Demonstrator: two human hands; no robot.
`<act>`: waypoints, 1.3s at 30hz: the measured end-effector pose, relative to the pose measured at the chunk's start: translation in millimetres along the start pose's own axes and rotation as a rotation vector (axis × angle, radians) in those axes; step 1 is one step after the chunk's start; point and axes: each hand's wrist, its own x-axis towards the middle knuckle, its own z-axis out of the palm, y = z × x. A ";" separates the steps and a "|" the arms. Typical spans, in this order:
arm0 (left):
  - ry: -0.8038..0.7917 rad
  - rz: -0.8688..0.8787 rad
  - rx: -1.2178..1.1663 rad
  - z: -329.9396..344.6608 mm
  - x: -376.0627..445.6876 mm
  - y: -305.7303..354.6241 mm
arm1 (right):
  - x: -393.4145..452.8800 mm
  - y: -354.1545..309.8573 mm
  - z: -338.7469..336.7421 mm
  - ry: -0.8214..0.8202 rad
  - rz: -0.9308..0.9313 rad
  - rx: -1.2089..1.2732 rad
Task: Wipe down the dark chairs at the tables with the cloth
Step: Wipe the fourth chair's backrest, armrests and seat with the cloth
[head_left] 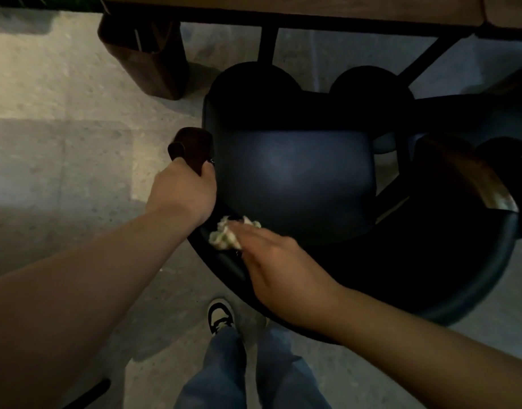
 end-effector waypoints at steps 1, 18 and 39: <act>0.003 0.000 0.004 -0.3 -0.2 0.3 | 7.0 5.0 0.5 -0.008 0.060 -0.001; 0.010 0.009 -0.011 0.1 -0.4 1.8 | 86.1 85.3 24.3 -0.294 0.531 -0.102; 0.082 0.150 0.058 -12.4 -31.6 16.6 | -11.6 36.3 -26.5 -0.028 0.423 -0.144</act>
